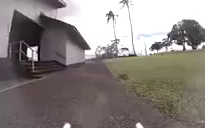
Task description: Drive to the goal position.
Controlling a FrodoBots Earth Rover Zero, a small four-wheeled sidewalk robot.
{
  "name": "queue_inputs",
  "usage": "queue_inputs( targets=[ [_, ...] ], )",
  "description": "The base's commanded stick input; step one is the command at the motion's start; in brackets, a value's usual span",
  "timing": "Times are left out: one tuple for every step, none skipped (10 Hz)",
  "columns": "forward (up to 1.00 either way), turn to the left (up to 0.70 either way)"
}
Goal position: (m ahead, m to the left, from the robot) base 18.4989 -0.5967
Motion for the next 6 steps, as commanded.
queue_inputs(
  targets=[
    [0.7, 0.23],
    [0.7, 0.35],
    [0.7, 0.35],
    [0.7, 0.2],
    [0.7, 0.09],
    [0.7, 0.0]
  ],
)
